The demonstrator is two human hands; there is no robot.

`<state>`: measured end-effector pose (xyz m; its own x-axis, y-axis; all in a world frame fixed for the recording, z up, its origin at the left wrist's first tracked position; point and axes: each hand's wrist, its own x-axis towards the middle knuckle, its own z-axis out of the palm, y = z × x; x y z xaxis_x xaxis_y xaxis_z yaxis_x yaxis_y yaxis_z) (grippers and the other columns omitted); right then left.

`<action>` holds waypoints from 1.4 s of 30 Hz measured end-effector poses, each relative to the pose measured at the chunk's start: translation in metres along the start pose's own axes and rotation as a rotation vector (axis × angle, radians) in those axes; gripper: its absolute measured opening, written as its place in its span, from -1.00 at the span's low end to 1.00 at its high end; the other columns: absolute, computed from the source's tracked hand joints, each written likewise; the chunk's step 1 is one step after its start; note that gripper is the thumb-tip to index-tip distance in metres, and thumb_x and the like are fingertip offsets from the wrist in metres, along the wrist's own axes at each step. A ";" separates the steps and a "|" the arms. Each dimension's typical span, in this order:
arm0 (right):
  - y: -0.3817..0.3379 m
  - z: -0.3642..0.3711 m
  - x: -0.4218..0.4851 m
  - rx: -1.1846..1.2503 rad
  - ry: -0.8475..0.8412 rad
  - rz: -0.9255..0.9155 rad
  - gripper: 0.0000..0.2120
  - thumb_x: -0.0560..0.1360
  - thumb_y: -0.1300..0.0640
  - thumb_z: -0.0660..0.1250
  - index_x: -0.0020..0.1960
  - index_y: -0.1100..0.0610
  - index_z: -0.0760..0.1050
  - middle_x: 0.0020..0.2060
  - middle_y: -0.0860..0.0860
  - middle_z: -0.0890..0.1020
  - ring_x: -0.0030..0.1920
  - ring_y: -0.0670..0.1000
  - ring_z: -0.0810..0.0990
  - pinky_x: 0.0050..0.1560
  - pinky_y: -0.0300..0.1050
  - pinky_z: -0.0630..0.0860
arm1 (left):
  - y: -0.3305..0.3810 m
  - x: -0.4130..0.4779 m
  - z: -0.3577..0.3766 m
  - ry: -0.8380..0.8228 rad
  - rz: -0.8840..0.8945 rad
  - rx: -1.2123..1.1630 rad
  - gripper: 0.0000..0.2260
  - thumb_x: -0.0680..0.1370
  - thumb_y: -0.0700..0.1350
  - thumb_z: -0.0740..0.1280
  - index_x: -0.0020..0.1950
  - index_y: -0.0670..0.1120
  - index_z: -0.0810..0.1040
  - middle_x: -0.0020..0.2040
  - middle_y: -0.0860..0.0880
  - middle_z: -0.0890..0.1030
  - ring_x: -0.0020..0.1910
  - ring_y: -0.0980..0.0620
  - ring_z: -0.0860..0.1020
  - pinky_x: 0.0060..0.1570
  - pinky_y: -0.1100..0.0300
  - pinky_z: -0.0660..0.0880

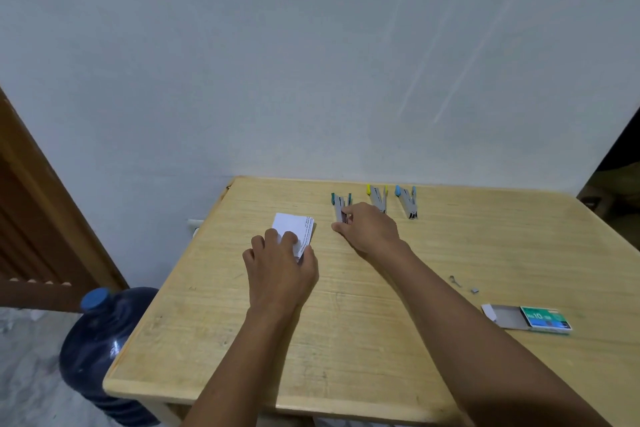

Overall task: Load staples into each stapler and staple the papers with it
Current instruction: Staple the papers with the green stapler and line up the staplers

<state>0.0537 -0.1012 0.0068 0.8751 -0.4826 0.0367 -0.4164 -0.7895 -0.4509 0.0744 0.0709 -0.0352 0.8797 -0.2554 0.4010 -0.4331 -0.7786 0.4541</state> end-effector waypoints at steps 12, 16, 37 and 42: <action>0.001 0.025 0.010 -0.033 0.208 0.070 -0.58 0.62 -0.20 0.13 0.45 -0.14 0.37 0.20 -0.04 0.59 0.10 0.10 0.63 -0.08 -0.05 0.45 | -0.007 0.029 0.010 -0.045 -0.030 0.041 -0.77 0.55 0.02 0.23 0.13 -0.04 0.53 0.10 -0.04 0.50 0.08 -0.09 0.39 0.09 0.04 0.26; 0.004 0.028 0.013 0.003 0.249 0.090 -0.59 0.60 -0.21 0.16 0.42 -0.17 0.40 0.13 -0.07 0.60 0.04 0.09 0.64 -0.02 0.00 0.55 | -0.009 0.064 0.015 -0.152 -0.085 0.054 -0.71 0.56 0.06 0.21 0.20 -0.04 0.51 0.19 -0.08 0.49 0.17 -0.13 0.37 0.17 0.02 0.23; 0.013 0.038 0.025 -0.032 0.264 0.056 -0.67 0.62 -0.09 0.14 0.35 -0.12 0.45 0.07 -0.08 0.58 -0.10 0.09 0.63 -0.05 0.02 0.58 | -0.033 0.114 0.031 -0.210 -0.061 -0.057 -0.80 0.57 -0.02 0.18 -0.09 -0.14 0.46 0.03 -0.15 0.47 0.16 -0.22 0.40 0.13 -0.02 0.40; 0.014 0.040 0.025 -0.043 0.274 0.048 -0.73 0.61 -0.08 0.15 0.27 -0.12 0.48 0.04 -0.09 0.58 -0.16 0.07 0.62 -0.11 -0.02 0.58 | -0.040 0.119 0.039 -0.184 -0.023 0.041 -0.65 0.60 0.01 0.13 0.28 -0.13 0.50 0.17 -0.18 0.48 0.33 -0.27 0.35 0.34 -0.12 0.26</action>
<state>0.0795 -0.1088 -0.0347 0.7574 -0.5996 0.2586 -0.4710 -0.7759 -0.4197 0.2039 0.0492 -0.0369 0.9120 -0.3352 0.2365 -0.4074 -0.8071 0.4273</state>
